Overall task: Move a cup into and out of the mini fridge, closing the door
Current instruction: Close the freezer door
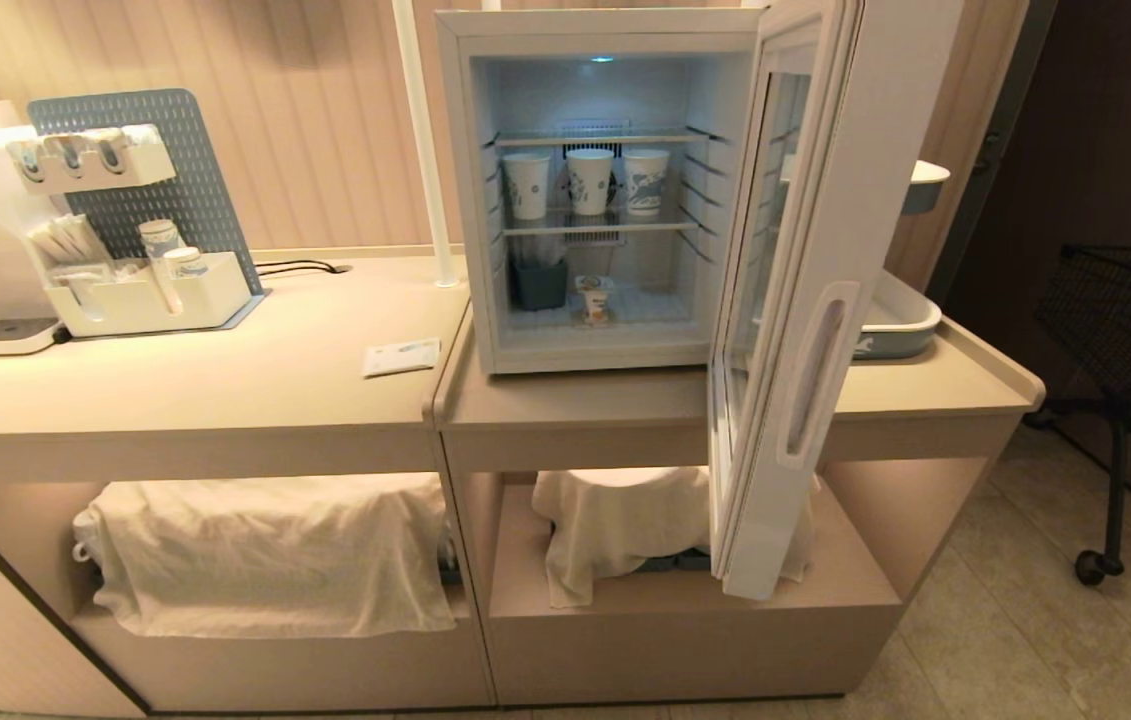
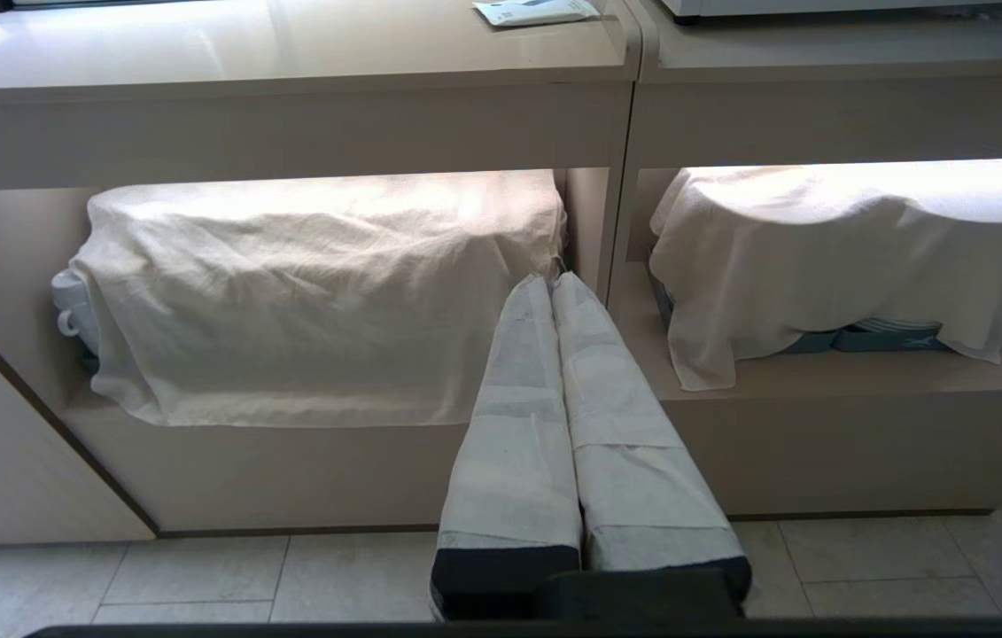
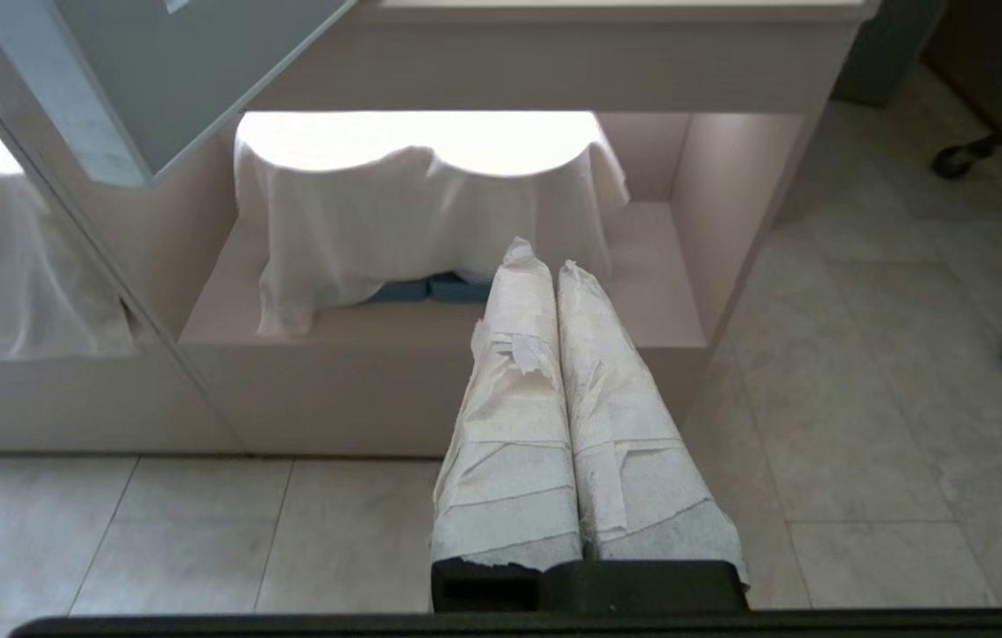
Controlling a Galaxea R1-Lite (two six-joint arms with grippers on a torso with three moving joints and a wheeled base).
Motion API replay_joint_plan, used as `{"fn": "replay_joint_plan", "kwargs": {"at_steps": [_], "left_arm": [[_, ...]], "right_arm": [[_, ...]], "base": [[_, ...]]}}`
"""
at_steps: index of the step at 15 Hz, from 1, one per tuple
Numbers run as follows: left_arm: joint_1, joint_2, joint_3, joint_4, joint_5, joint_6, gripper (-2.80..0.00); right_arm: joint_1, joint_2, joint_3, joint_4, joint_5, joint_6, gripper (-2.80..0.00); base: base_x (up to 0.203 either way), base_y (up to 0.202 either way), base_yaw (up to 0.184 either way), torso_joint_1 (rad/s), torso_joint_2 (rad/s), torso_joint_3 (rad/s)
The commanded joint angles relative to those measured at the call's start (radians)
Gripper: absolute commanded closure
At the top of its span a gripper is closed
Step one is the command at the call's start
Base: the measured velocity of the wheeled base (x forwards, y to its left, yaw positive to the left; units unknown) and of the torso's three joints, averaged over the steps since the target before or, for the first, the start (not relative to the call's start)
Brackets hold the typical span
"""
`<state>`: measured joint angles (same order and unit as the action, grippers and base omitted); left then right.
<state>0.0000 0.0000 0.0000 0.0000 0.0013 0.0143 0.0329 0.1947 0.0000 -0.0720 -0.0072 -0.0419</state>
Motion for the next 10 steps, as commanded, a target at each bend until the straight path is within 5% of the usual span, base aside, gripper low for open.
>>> {"fn": "replay_joint_plan", "kwargs": {"at_steps": [1, 10], "left_arm": [[0.0, 0.0, 0.0, 0.0, 0.0, 0.0, 0.0], [0.0, 0.0, 0.0, 0.0, 0.0, 0.0, 0.0]], "right_arm": [[-0.02, -0.148, 0.01, 0.023, 0.004, -0.001, 0.0], [-0.042, -0.195, 0.009, 0.063, 0.011, 0.009, 0.0]], "base": [[0.0, 0.0, 0.0, 0.0, 0.0, 0.0], [0.0, 0.0, 0.0, 0.0, 0.0, 0.0]]}}
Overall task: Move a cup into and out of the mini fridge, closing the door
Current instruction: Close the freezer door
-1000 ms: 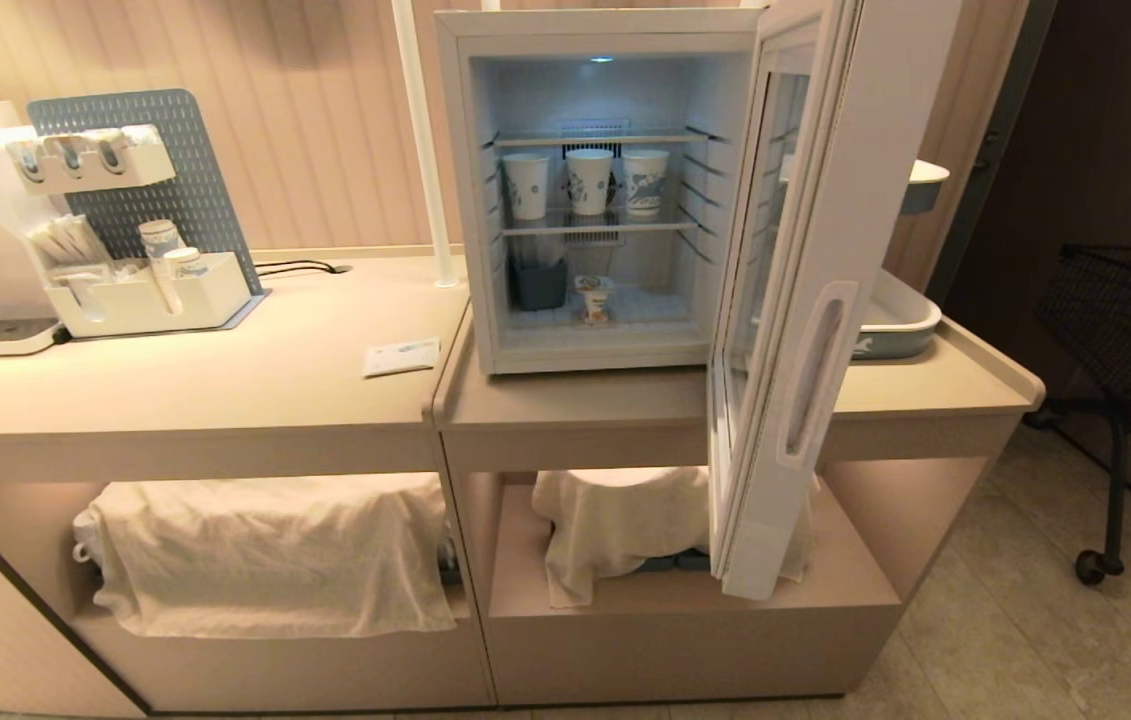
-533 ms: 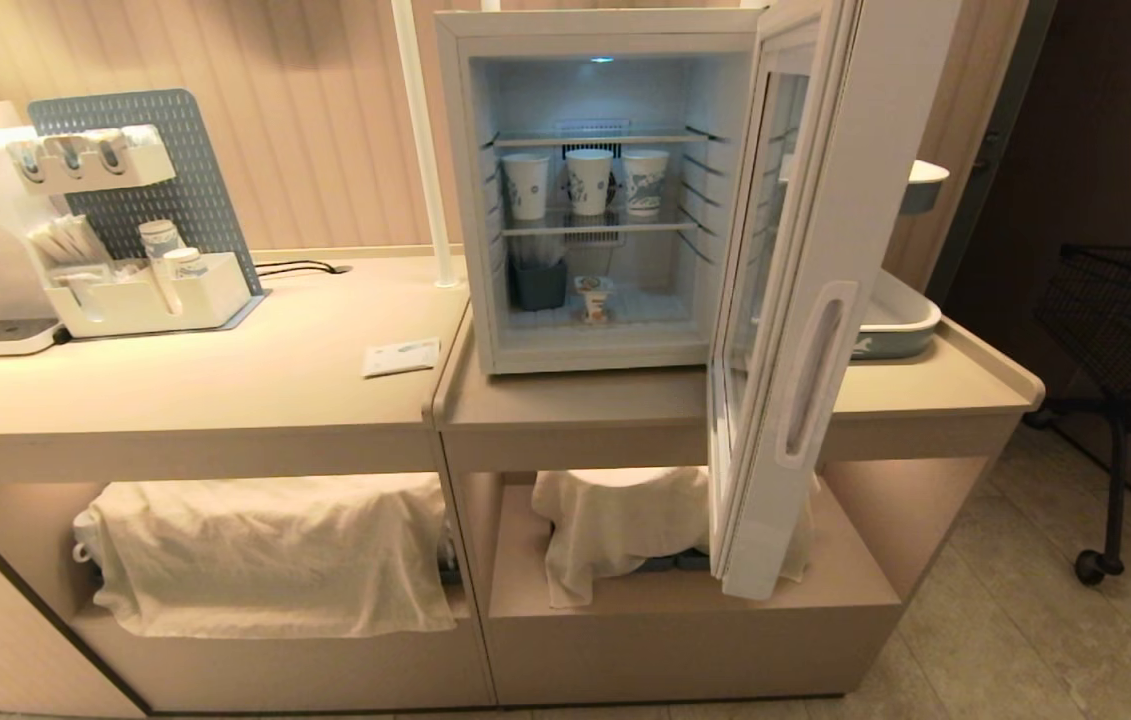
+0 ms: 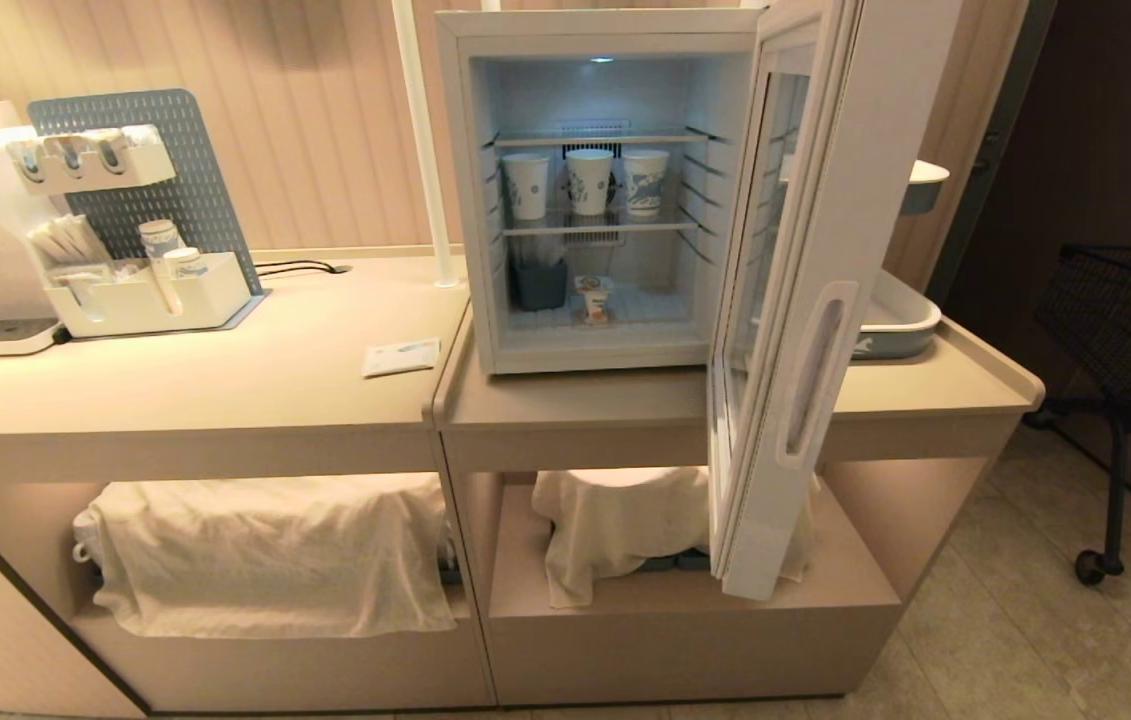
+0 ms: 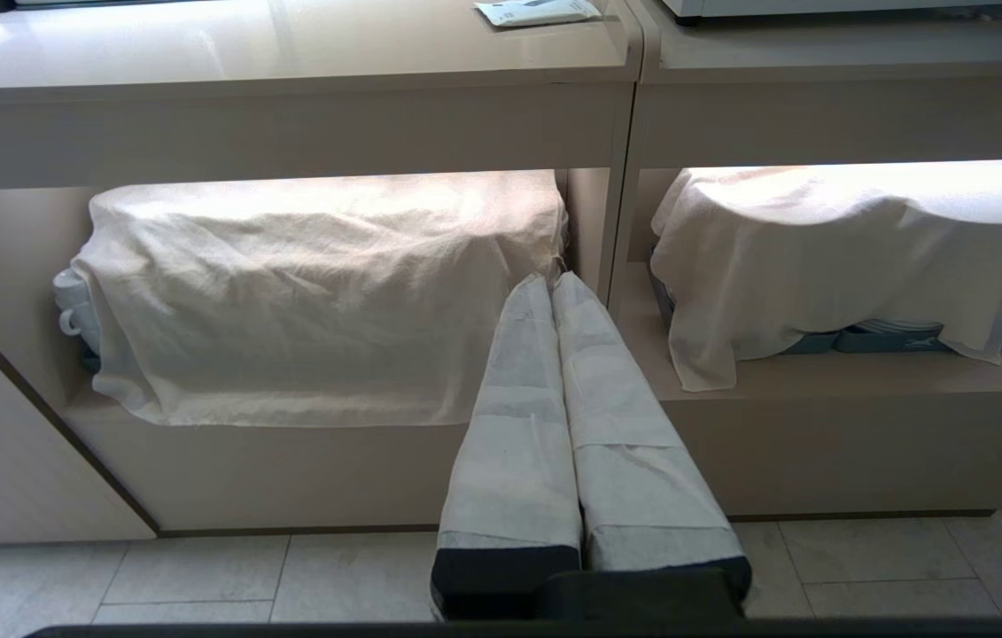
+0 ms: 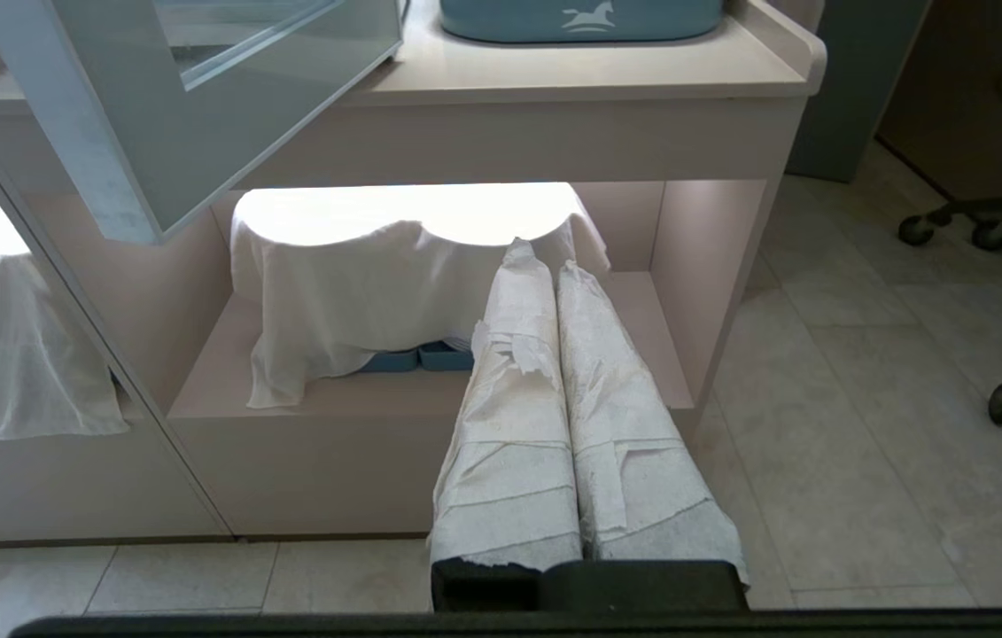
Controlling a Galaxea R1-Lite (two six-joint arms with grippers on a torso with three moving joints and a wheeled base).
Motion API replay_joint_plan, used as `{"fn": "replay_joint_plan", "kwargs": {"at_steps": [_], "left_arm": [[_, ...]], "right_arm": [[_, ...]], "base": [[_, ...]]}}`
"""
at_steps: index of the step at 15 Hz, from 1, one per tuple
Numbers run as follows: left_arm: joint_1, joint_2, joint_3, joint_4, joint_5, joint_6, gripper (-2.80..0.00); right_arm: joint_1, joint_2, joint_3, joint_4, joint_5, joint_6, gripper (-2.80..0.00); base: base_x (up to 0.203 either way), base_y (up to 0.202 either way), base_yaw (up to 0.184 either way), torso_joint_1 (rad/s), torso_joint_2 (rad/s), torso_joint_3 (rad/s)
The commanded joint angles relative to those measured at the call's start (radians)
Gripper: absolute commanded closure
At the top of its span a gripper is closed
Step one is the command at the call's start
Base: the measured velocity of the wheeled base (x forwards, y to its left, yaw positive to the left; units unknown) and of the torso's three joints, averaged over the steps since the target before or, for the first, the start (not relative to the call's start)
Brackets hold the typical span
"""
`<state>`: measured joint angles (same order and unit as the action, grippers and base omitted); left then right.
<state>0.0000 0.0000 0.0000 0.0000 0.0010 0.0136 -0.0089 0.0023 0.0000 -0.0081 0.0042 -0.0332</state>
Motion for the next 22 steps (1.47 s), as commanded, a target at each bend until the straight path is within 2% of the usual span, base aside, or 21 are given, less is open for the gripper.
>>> {"fn": "replay_joint_plan", "kwargs": {"at_steps": [1, 3, 5, 7, 13, 22], "left_arm": [[0.0, 0.0, 0.0, 0.0, 0.001, 0.0, 0.0], [0.0, 0.0, 0.0, 0.0, 0.001, 0.0, 0.0], [0.0, 0.002, -0.003, 0.007, -0.01, 0.026, 0.0], [0.0, 0.002, 0.0, 0.009, -0.018, 0.088, 0.0], [0.0, 0.0, 0.0, 0.003, -0.021, 0.078, 0.0], [0.0, 0.0, 0.0, 0.002, -0.018, 0.059, 0.0]], "right_arm": [[0.0, -0.003, 0.01, 0.0, -0.001, 0.005, 0.0], [0.001, -0.003, 0.01, -0.001, 0.002, 0.006, 0.0], [0.001, -0.002, 0.009, -0.001, 0.0, 0.007, 0.0], [0.001, -0.002, 0.01, -0.001, 0.0, 0.008, 0.0], [0.001, -0.002, 0.011, -0.003, 0.002, 0.003, 0.0], [0.0, -0.002, 0.009, -0.001, -0.001, 0.019, 0.0]], "base": [[0.0, 0.0, 0.0, 0.0, 0.0, 0.0], [0.0, 0.0, 0.0, 0.0, 0.0, 0.0], [0.0, 0.0, 0.0, 0.0, 0.0, 0.0], [0.0, 0.0, 0.0, 0.0, 0.0, 0.0], [0.001, 0.009, -0.001, 0.0, 0.0, 0.0], [0.0, 0.186, -0.001, 0.002, 0.0, 0.002]]}}
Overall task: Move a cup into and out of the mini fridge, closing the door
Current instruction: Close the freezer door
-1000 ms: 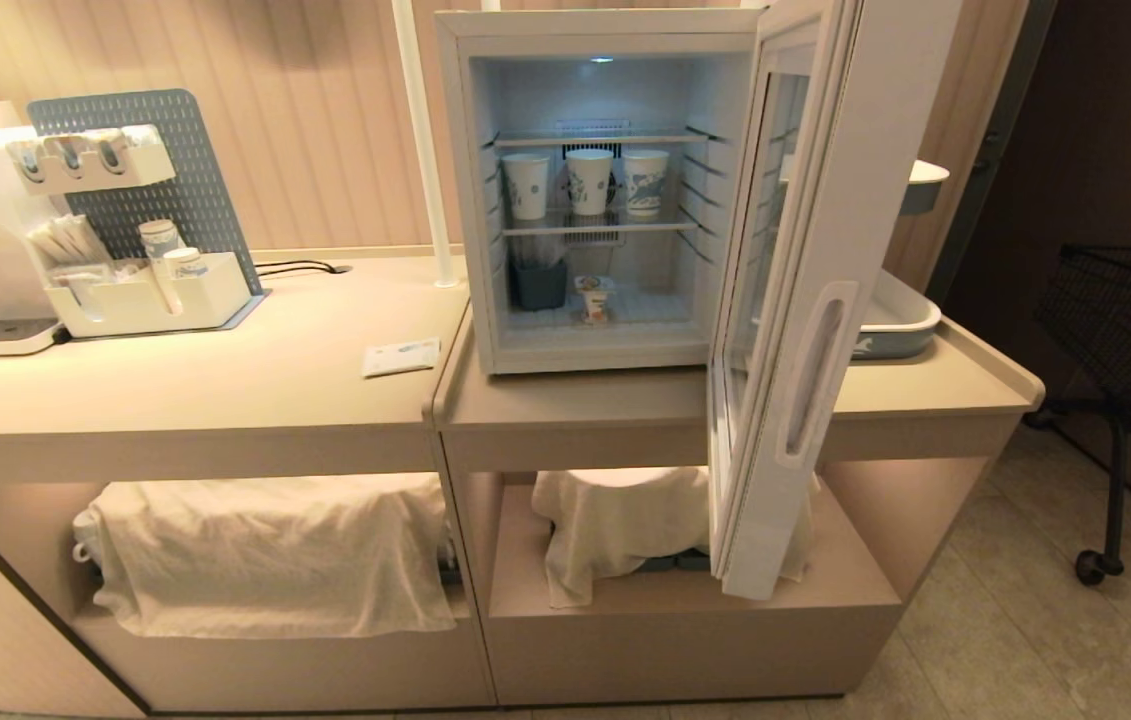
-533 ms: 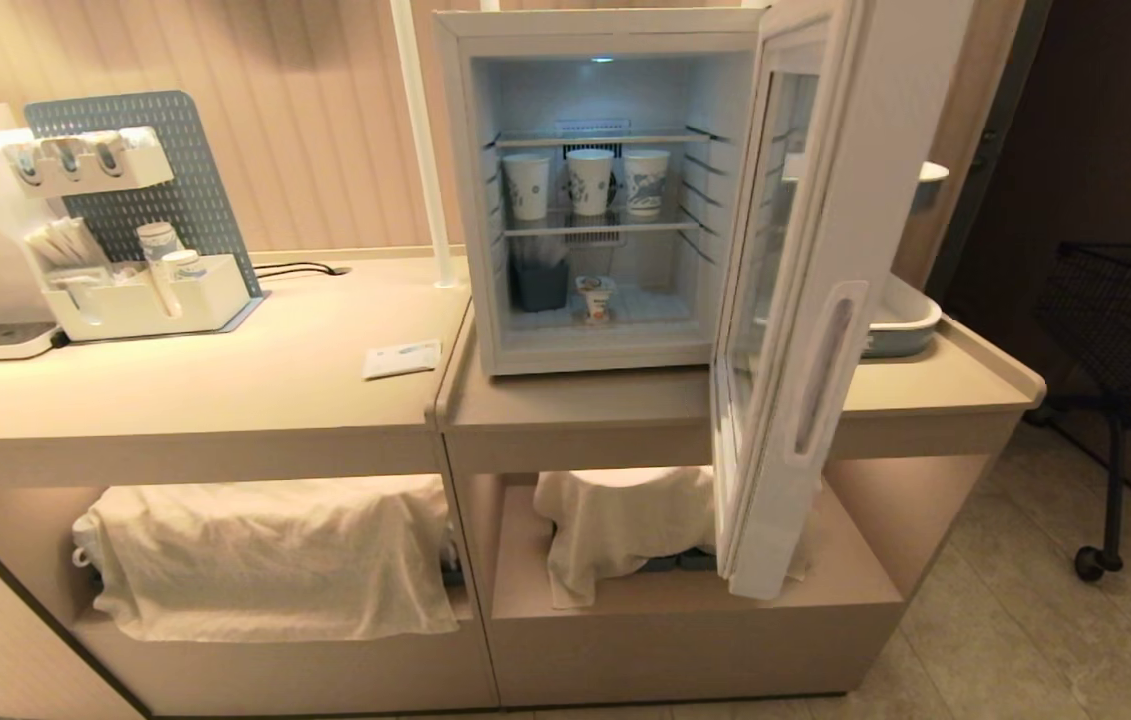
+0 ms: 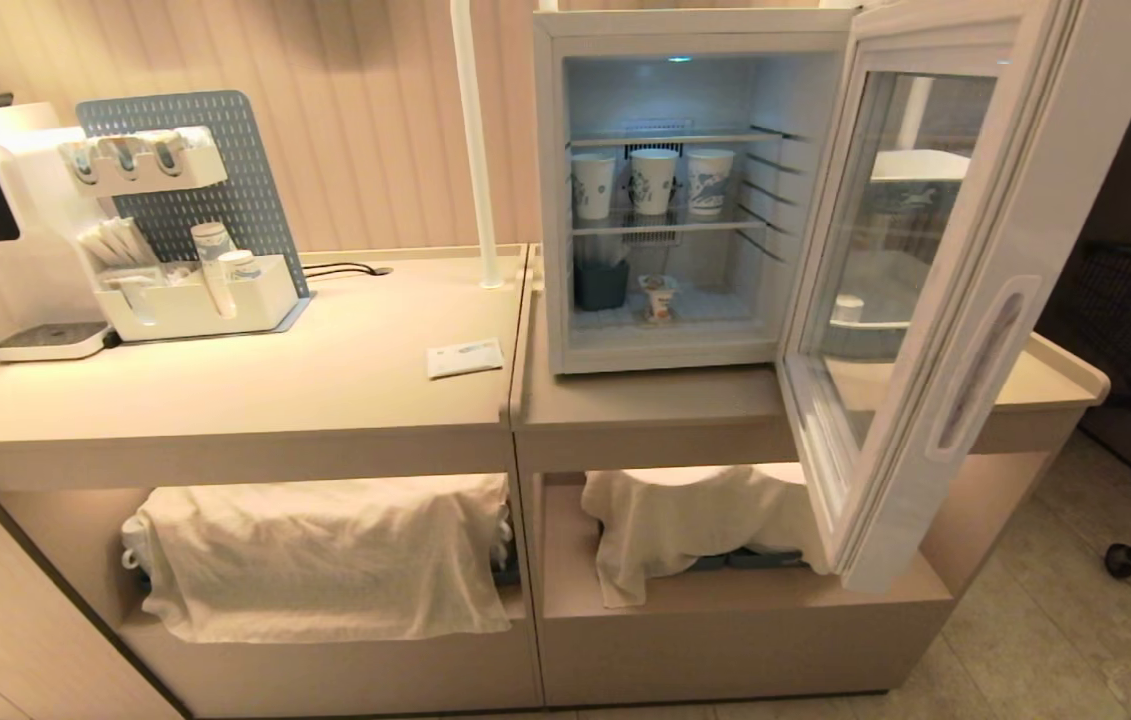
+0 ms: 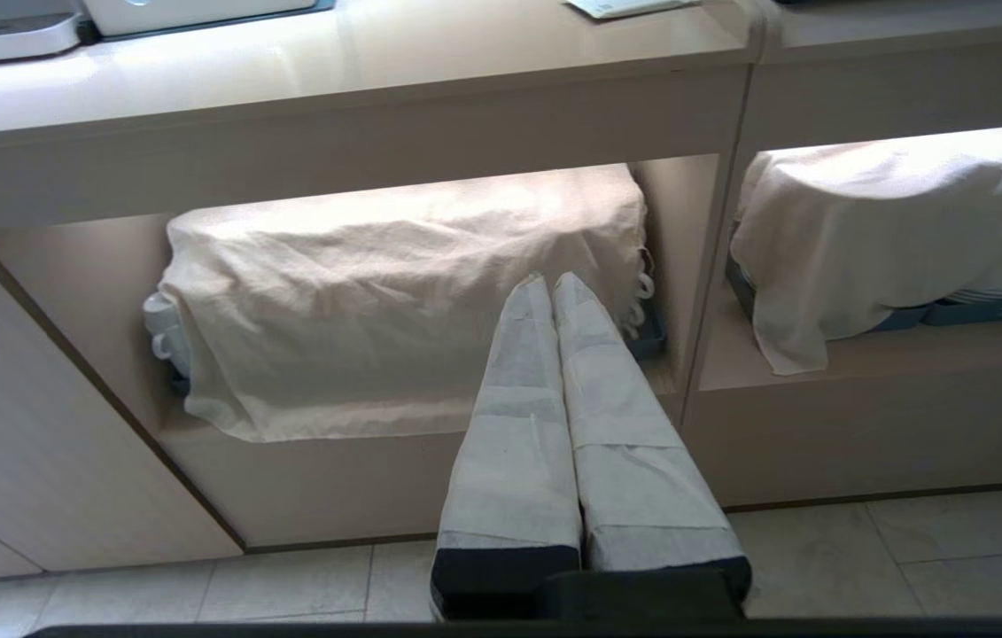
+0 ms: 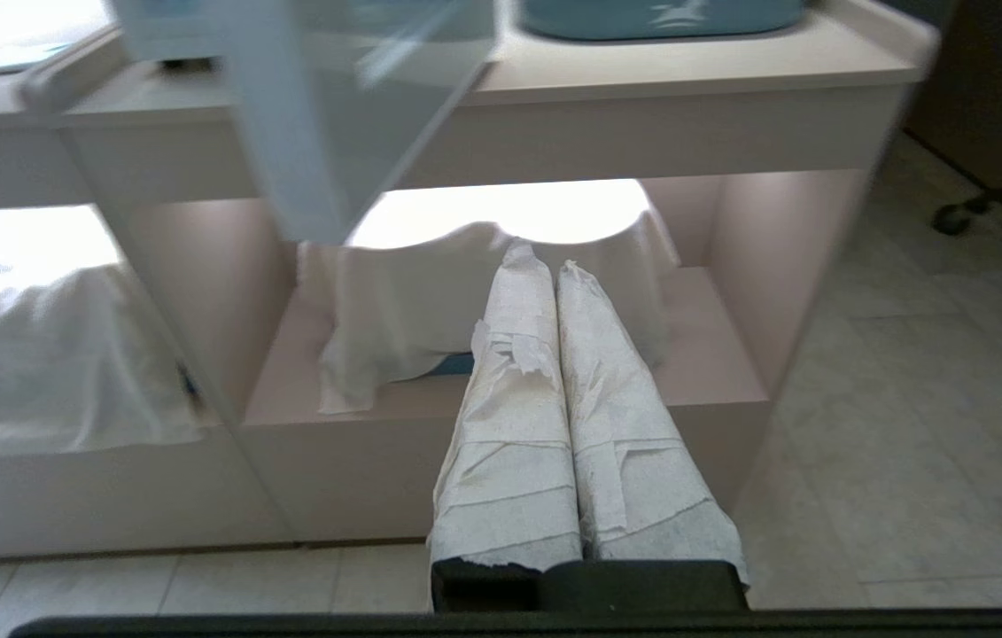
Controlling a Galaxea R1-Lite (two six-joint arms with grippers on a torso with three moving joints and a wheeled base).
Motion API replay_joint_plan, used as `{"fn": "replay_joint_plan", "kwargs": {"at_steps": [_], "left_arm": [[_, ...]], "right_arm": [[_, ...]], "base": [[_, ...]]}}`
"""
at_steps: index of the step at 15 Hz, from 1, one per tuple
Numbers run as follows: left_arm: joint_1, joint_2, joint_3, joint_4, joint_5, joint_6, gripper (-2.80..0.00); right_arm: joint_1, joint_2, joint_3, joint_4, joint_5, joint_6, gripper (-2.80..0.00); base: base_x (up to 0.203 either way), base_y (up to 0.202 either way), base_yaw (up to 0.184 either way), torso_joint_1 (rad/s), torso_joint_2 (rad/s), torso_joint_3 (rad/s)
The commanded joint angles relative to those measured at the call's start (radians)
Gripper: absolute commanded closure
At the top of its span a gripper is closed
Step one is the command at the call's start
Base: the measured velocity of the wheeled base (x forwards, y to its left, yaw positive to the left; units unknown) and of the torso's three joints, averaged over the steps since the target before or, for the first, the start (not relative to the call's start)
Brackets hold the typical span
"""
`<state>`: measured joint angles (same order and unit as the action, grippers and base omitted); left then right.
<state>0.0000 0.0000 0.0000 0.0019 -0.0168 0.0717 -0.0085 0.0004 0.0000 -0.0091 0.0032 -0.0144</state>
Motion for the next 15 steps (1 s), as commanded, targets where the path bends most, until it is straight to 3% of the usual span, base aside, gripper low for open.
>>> {"fn": "replay_joint_plan", "kwargs": {"at_steps": [1, 15], "left_arm": [[0.0, 0.0, 0.0, 0.0, 0.001, 0.0, 0.0], [0.0, 0.0, 0.0, 0.003, -0.002, 0.008, 0.0]], "right_arm": [[-0.001, 0.0, 0.009, 0.0, 0.0, 0.002, 0.0], [-0.001, 0.0, 0.009, -0.003, 0.0, -0.006, 0.0]], "base": [[0.0, 0.189, -0.001, 0.007, 0.01, 0.002], [0.0, 0.19, 0.0, 0.002, 0.0, 0.003]]}}
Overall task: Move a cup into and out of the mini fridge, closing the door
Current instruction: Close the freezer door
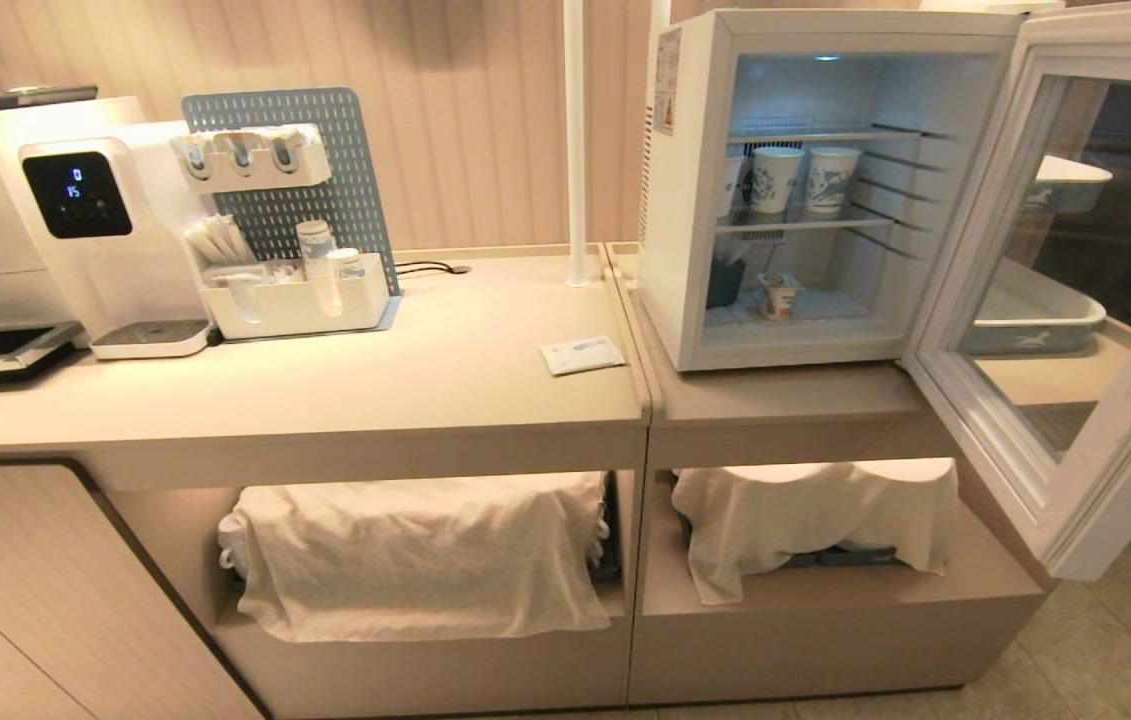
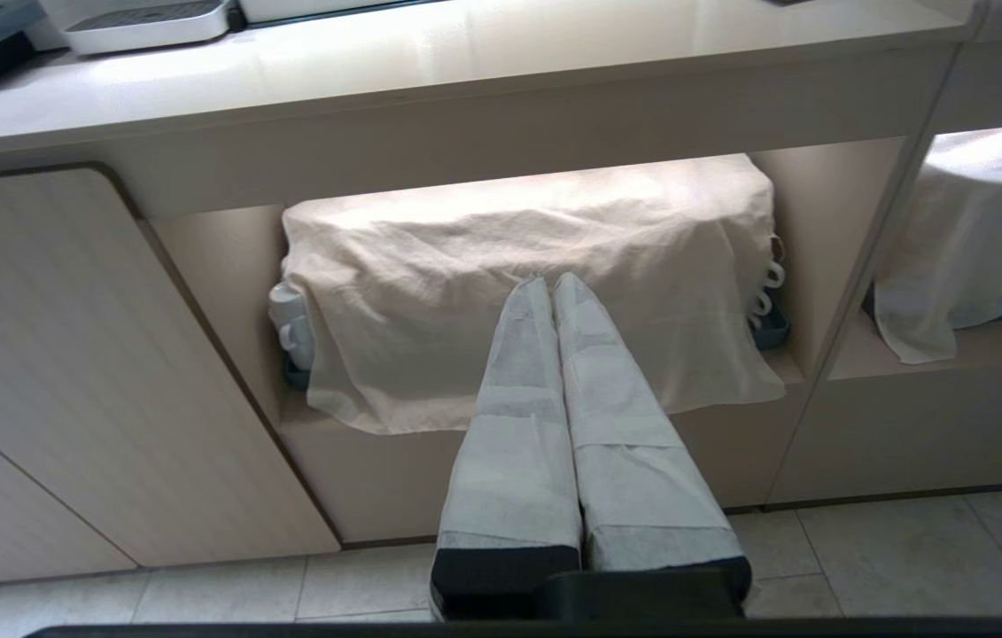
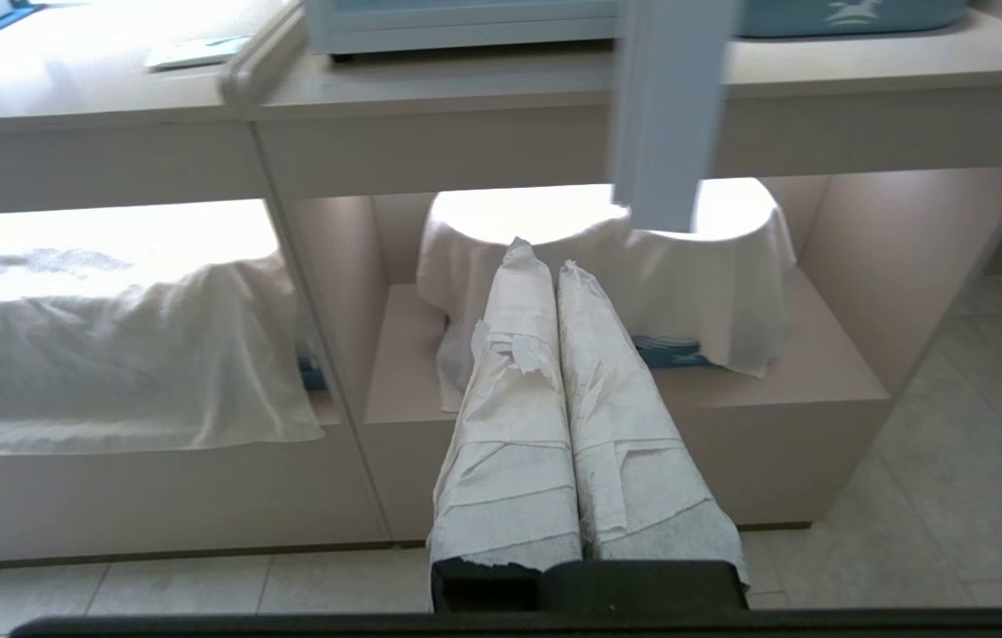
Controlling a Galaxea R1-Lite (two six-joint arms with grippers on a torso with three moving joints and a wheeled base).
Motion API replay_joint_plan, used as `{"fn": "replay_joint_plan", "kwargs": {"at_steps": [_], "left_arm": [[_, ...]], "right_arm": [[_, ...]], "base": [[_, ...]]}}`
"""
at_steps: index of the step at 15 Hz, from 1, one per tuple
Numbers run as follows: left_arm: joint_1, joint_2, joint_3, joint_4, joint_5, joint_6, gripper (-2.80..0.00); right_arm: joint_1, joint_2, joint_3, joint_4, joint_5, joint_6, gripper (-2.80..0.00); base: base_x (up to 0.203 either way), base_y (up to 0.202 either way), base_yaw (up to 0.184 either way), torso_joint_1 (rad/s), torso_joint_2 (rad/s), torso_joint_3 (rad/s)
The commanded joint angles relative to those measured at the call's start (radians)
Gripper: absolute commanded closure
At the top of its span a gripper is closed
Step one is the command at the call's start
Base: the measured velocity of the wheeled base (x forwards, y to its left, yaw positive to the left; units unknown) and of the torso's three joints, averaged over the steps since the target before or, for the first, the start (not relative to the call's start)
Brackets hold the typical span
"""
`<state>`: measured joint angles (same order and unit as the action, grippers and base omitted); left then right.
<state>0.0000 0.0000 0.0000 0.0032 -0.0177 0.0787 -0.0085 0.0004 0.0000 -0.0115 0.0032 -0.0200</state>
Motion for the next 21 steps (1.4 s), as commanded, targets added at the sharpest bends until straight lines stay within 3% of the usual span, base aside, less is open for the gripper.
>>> {"fn": "replay_joint_plan", "kwargs": {"at_steps": [1, 10, 13, 15, 19, 21], "left_arm": [[0.0, 0.0, 0.0, 0.002, 0.001, 0.0, 0.0], [0.0, 0.0, 0.0, 0.0, 0.01, -0.013, 0.0], [0.0, 0.0, 0.0, -0.002, 0.015, -0.039, 0.0], [0.0, 0.0, 0.0, -0.003, 0.018, -0.059, 0.0], [0.0, 0.0, 0.0, -0.003, 0.019, -0.065, 0.0], [0.0, 0.0, 0.0, -0.003, 0.019, -0.065, 0.0]], "right_arm": [[0.0, -0.001, 0.01, 0.0, 0.0, 0.0, 0.0], [0.0, -0.002, 0.009, 0.0, 0.0, 0.006, 0.0], [0.0, -0.001, -0.066, 0.008, 0.007, 0.031, 0.0], [0.0, 0.001, -0.182, 0.096, 0.018, 0.037, 0.0], [0.001, 0.028, -0.445, 0.569, -0.031, 0.011, 0.0], [0.001, 0.094, -0.499, 0.591, -0.076, -0.051, 0.0]], "base": [[0.0, 0.157, 0.001, 0.004, 0.0, 0.0], [0.0, 0.011, 0.0, 0.0, 0.0, 0.0], [0.0, 0.0, 0.0, 0.0, 0.0, 0.0], [0.0, 0.0, 0.0, 0.0, 0.0, 0.0], [0.0, 0.0, 0.0, 0.0, 0.0, 0.0], [0.0, 0.0, 0.0, 0.0, 0.0, 0.0]]}}
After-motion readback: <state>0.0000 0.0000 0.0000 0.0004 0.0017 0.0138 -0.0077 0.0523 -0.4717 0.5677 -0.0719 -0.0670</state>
